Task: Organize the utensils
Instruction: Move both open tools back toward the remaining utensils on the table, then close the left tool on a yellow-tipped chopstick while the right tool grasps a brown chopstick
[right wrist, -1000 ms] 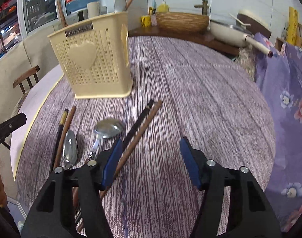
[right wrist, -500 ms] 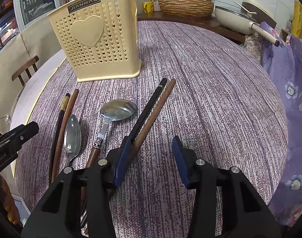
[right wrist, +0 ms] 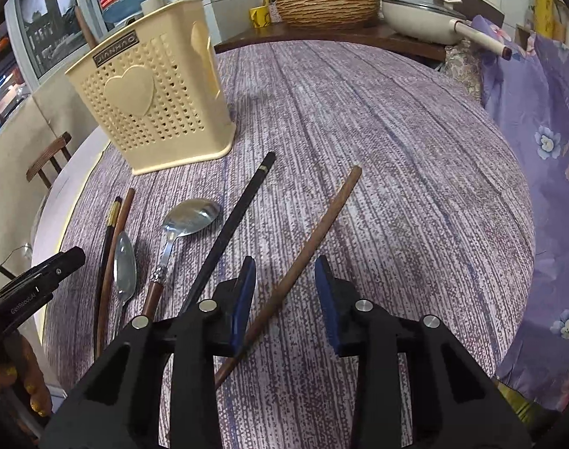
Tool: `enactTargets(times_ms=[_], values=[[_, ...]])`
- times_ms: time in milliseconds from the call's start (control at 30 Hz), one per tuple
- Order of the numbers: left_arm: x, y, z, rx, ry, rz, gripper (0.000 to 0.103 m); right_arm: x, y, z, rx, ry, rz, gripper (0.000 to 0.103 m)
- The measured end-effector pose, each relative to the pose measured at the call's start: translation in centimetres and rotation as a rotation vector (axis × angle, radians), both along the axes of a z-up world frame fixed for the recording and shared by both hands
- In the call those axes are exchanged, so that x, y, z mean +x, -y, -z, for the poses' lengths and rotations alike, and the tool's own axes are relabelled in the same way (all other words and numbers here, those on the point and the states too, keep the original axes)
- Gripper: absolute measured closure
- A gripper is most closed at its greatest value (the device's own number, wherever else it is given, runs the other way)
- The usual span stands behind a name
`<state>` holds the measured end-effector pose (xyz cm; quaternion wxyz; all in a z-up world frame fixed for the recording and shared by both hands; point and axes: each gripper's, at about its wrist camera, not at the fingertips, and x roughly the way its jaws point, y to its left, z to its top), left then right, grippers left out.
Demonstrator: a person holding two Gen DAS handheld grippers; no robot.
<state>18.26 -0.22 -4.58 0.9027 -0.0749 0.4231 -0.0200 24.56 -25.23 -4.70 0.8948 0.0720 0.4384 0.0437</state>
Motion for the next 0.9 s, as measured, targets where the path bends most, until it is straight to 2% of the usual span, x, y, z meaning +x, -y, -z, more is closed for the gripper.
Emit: enactTargets(times_ms=[67, 433, 533, 667, 800, 900], values=[[0.5, 0.6, 0.0, 0.024, -0.002, 0.010, 0.057, 0.0, 0.2, -0.1, 0.016, 0.009, 0.011, 0.069], [2.9, 2.0, 0.6, 0.018, -0.044, 0.032, 0.070, -0.5, 1.3, -0.2, -0.003, 0.038, 0.042, 0.069], [3.5, 2.6, 0.7, 0.065, -0.043, 0.026, 0.076, -0.5, 1.4, -0.1, -0.005, 0.037, 0.043, 0.069], [4.0, 3.0, 0.8, 0.138, -0.040, 0.030, 0.089, -0.3, 1.4, 0.0, -0.004, 0.035, 0.047, 0.069], [4.1, 1.9, 0.7, 0.108, -0.054, 0.029, 0.091, 0.2, 2.3, 0.1, -0.005, 0.028, 0.075, 0.069], [4.2, 1.8, 0.6, 0.107, -0.060, 0.031, 0.091, 1.4, 2.8, 0.3, 0.032, 0.002, 0.083, 0.069]])
